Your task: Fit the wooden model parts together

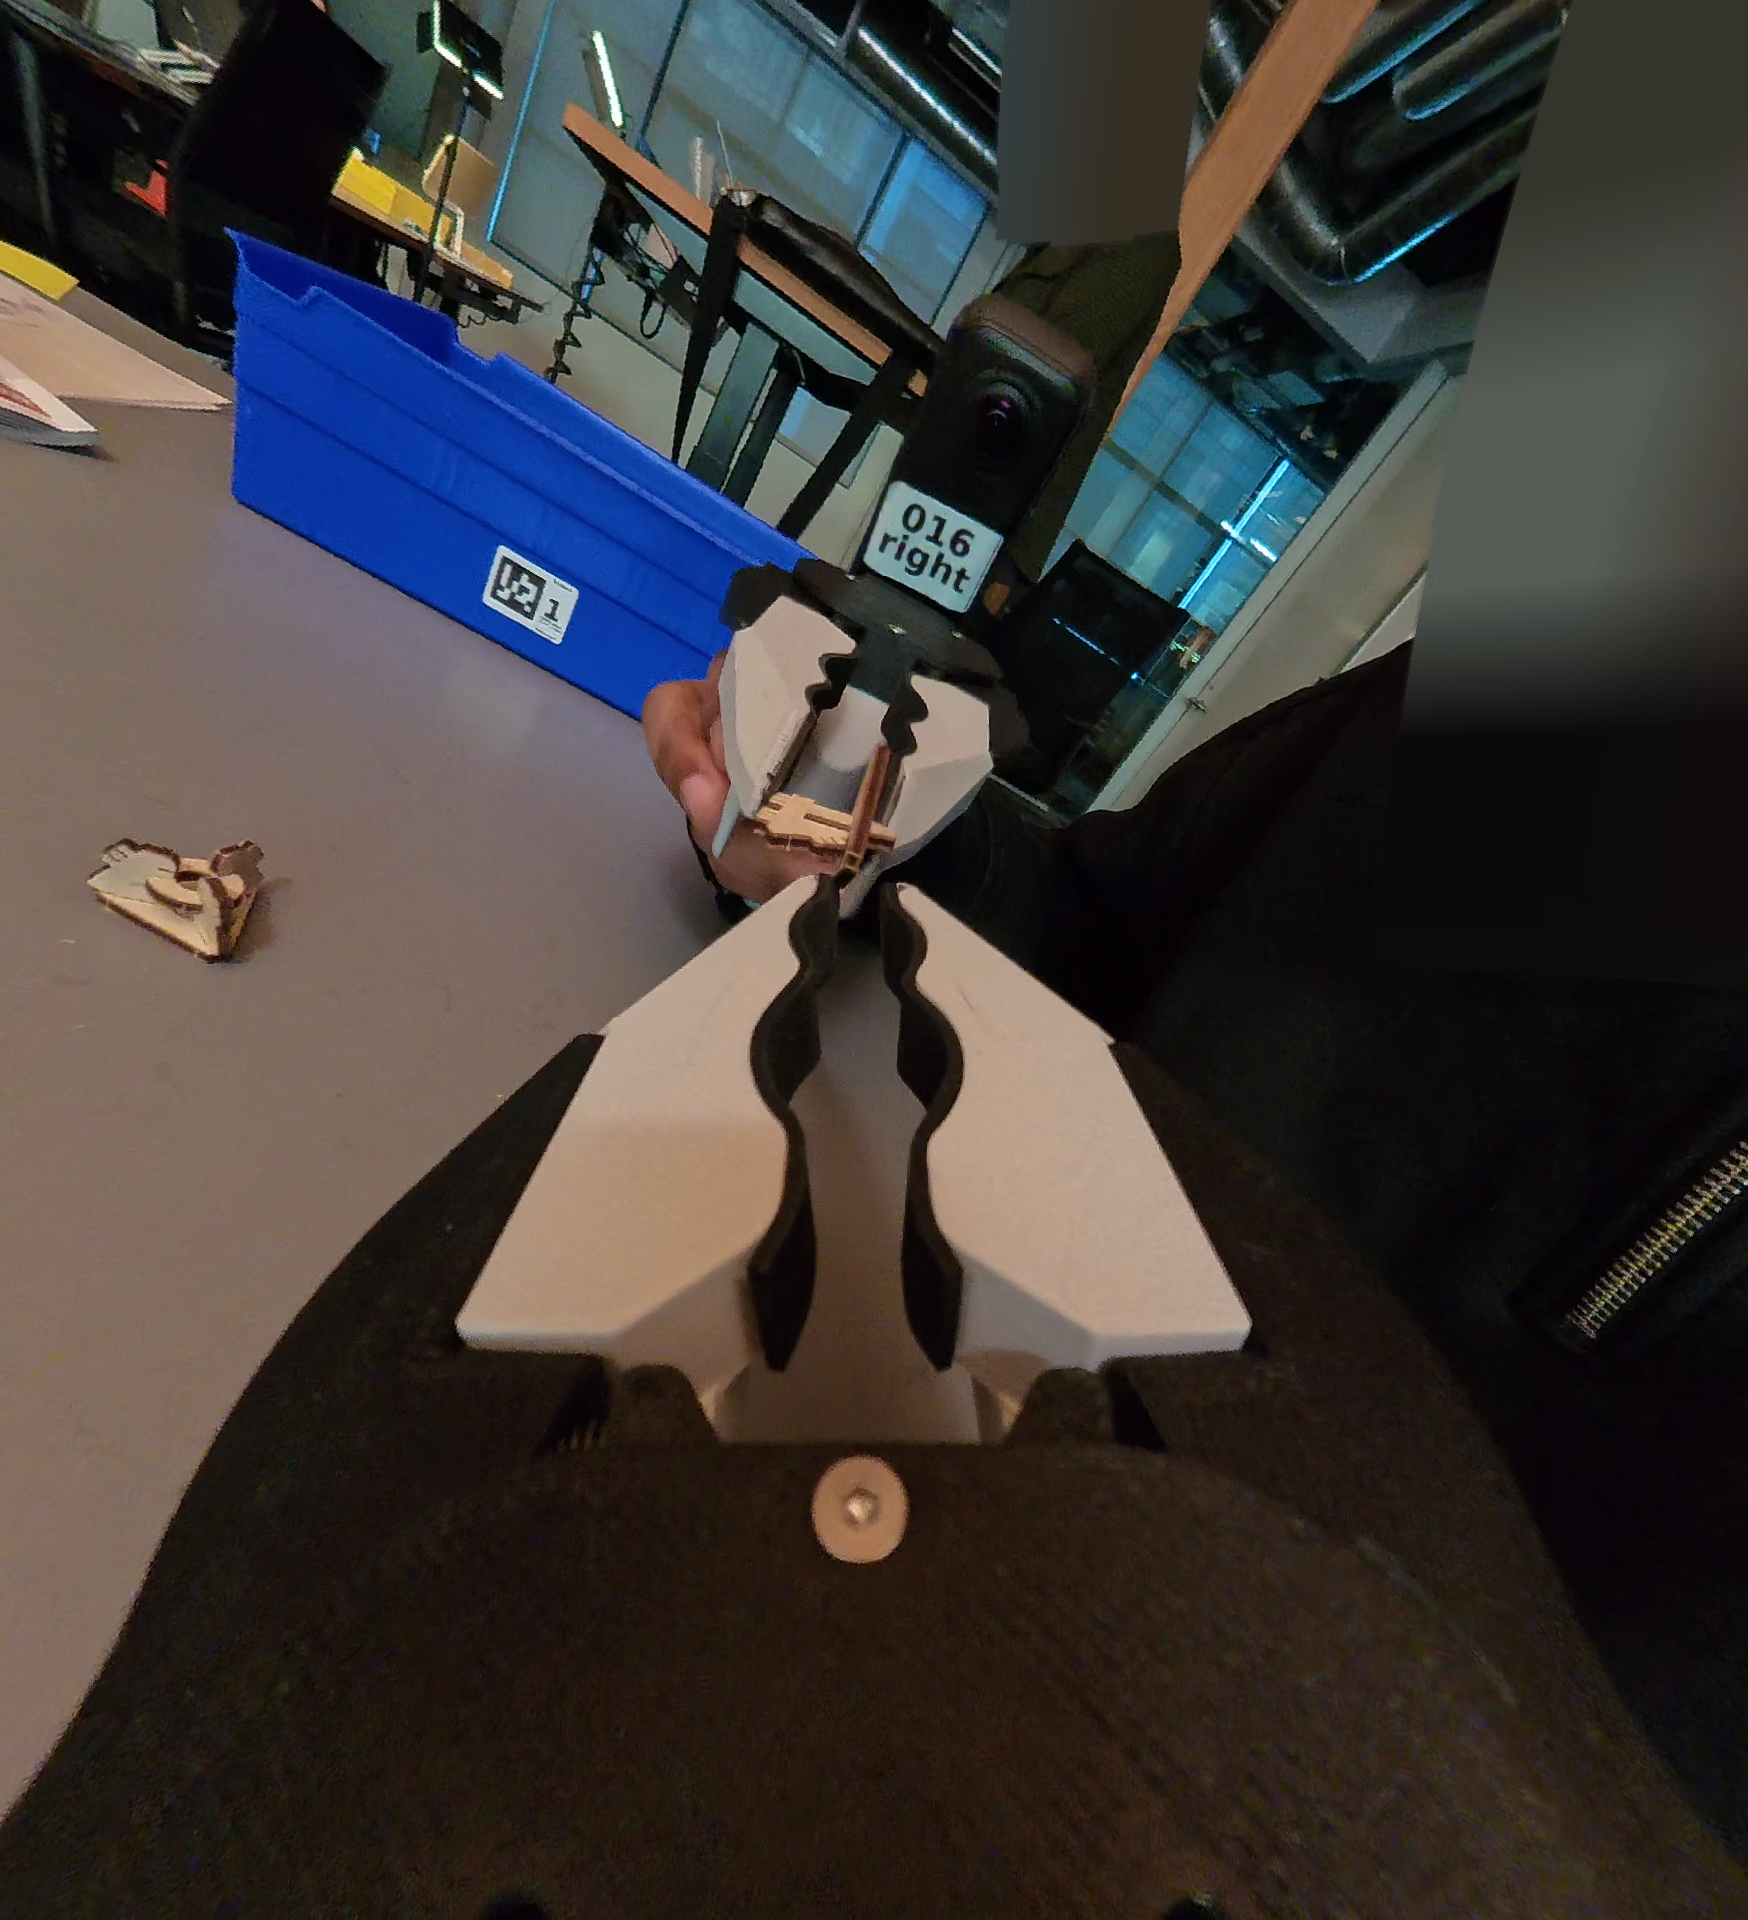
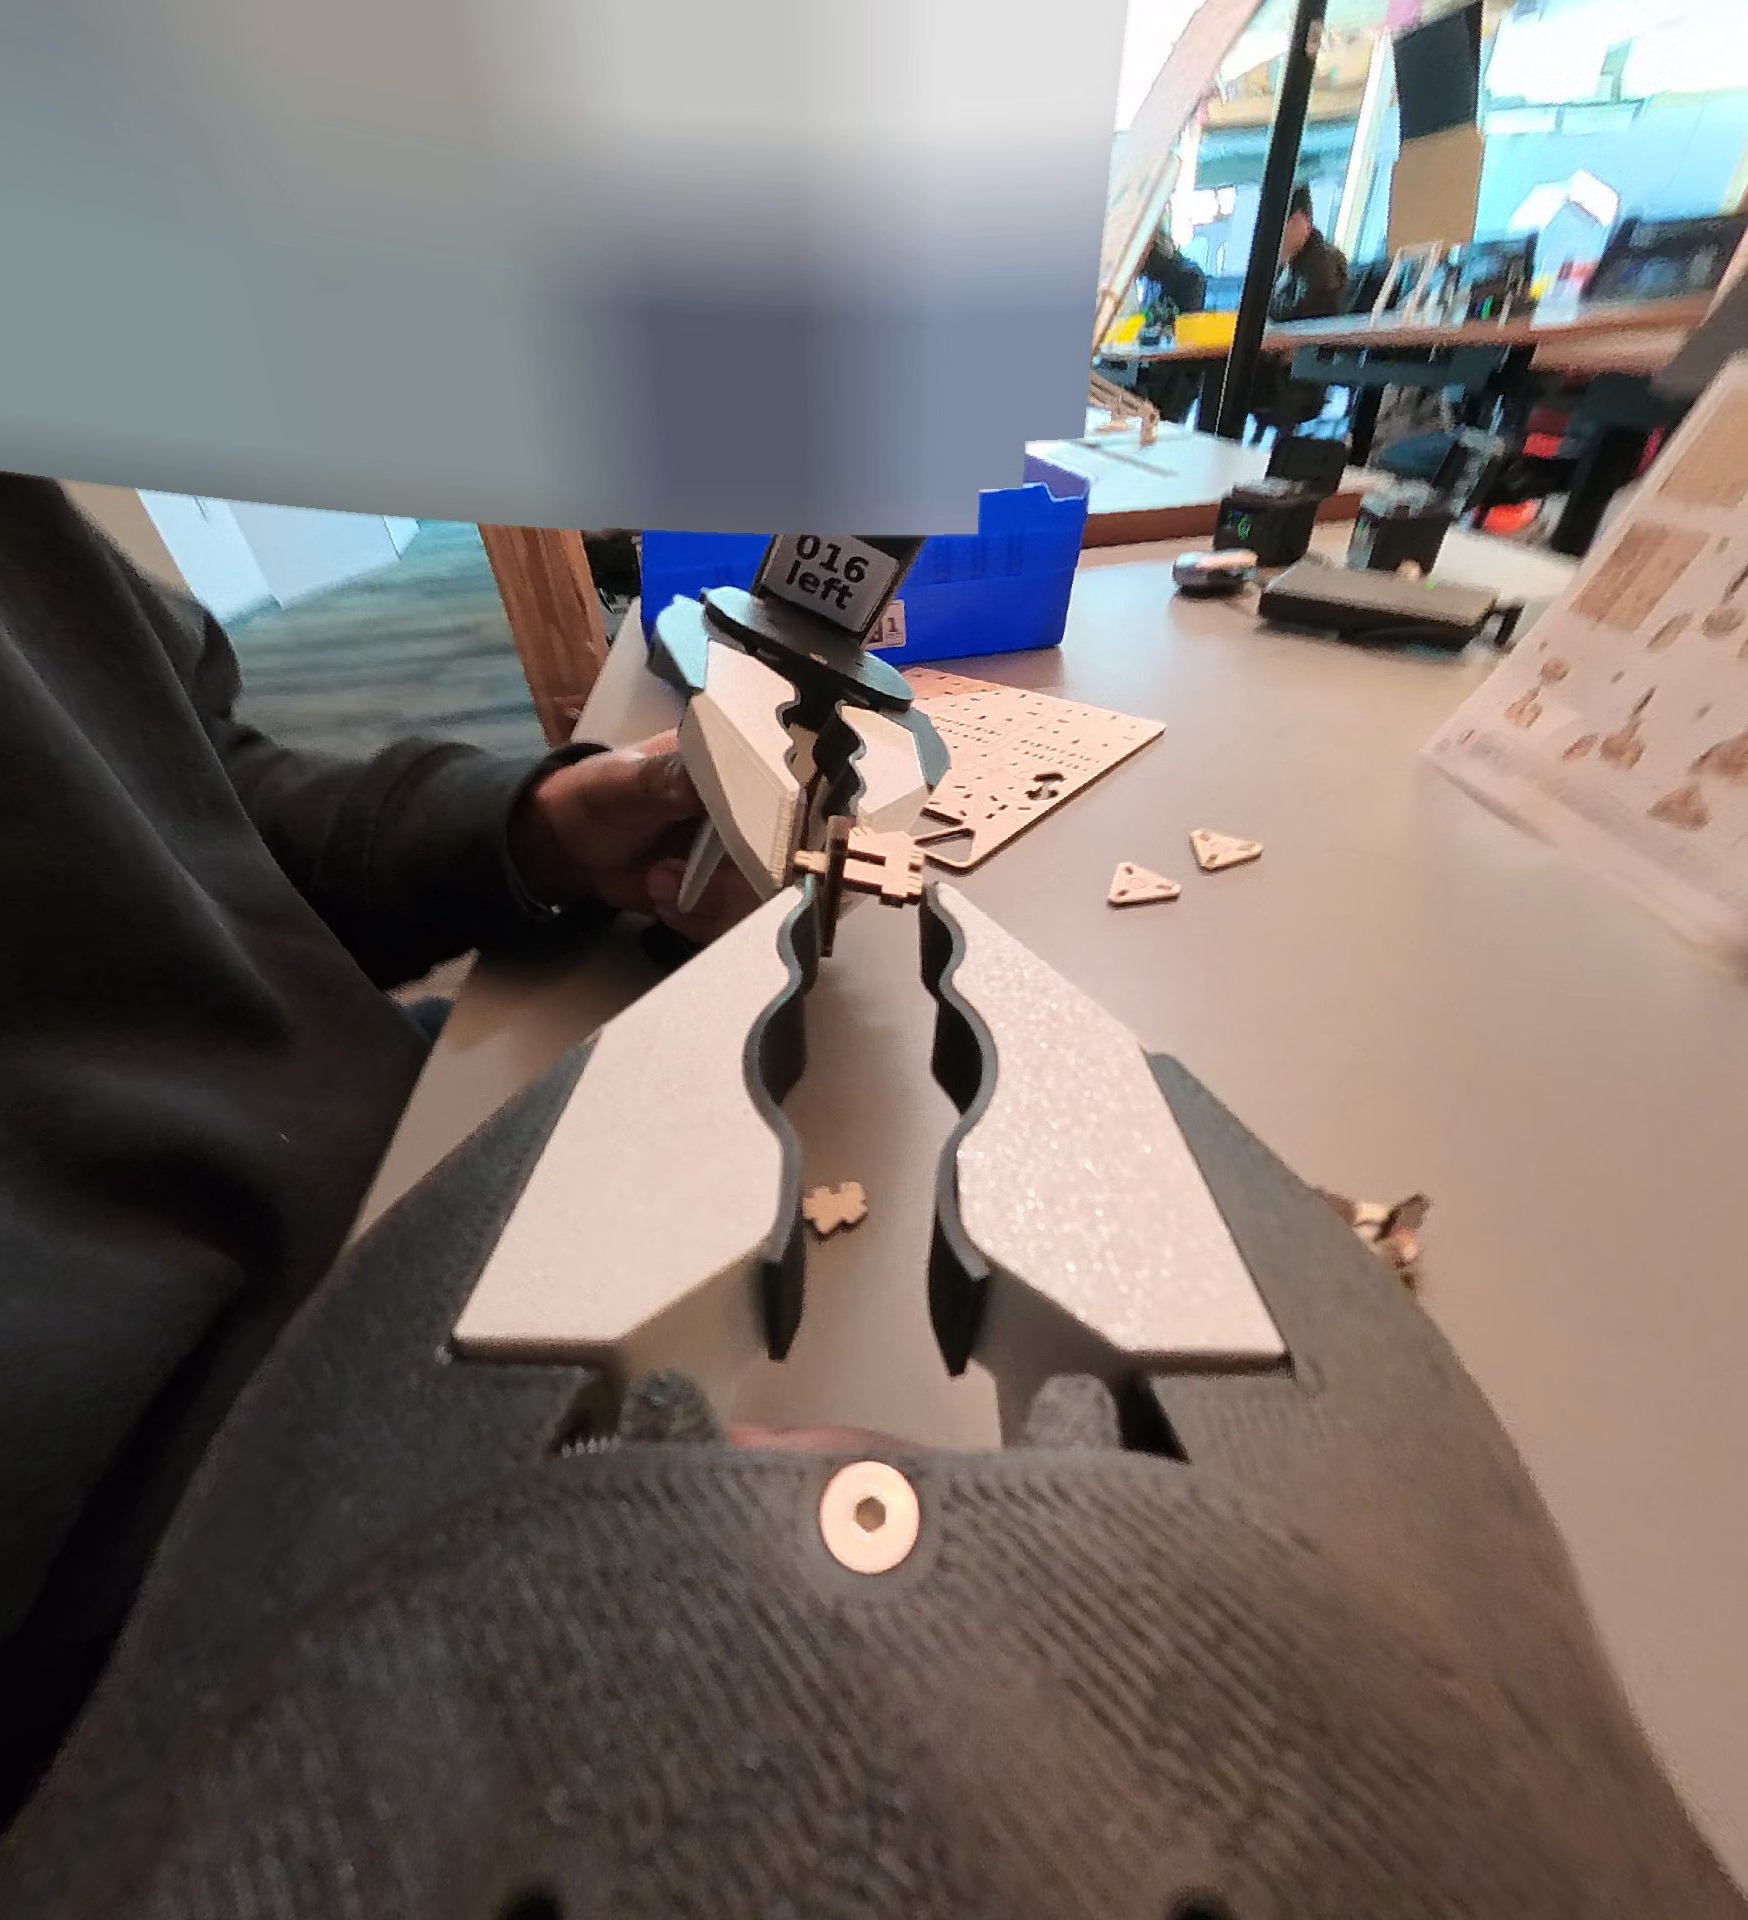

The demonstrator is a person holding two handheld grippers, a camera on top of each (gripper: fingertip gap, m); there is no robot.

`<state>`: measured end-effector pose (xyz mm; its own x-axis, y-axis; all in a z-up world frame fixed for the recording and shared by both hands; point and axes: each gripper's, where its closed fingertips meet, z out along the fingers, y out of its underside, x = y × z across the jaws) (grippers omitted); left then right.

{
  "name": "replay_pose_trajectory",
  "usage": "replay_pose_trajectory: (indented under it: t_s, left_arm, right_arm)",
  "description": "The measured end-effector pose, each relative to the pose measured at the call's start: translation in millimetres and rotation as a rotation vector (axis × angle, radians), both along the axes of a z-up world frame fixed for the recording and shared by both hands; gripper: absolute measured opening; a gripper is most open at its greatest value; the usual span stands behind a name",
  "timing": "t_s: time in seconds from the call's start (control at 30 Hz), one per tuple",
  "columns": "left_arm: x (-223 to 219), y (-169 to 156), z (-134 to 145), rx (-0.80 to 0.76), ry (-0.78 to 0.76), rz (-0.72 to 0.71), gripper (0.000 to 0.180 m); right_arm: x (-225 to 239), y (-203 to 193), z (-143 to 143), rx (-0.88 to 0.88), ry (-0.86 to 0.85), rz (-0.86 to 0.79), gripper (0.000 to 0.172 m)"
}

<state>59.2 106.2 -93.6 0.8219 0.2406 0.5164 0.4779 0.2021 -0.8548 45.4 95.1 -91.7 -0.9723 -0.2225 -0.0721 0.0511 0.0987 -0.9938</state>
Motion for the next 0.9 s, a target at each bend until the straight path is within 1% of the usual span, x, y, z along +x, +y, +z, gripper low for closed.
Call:
replay_pose_trajectory:
  t_s: [0.17, 0.23, 0.43, 0.63, 0.9]
  left_arm:
    - [-1.7, -2.0, 0.6, 0.004, -0.001, 0.013, 0.004]
    - [-1.8, -2.2, 0.6, 0.005, -0.001, 0.013, 0.004]
    - [-2.1, -2.4, 0.1, 0.000, 0.000, 0.017, 0.003]
    - [-3.0, -2.9, 0.1, -0.002, 0.003, 0.022, 0.003]
    - [-3.6, -3.1, -0.1, -0.001, 0.004, 0.023, 0.003]
  right_arm:
    - [-2.5, -2.6, -1.0, 0.032, -0.152, 0.023, 0.018]
    - [-2.4, -2.9, -1.1, 0.033, -0.168, 0.028, 0.018]
    - [-2.1, -2.9, -1.2, 0.015, -0.090, 0.010, 0.018]
    - [-1.6, -2.8, -0.1, -0.020, 0.031, -0.026, 0.018]
    - [-1.5, -2.7, 0.5, -0.028, 0.063, -0.038, 0.018]
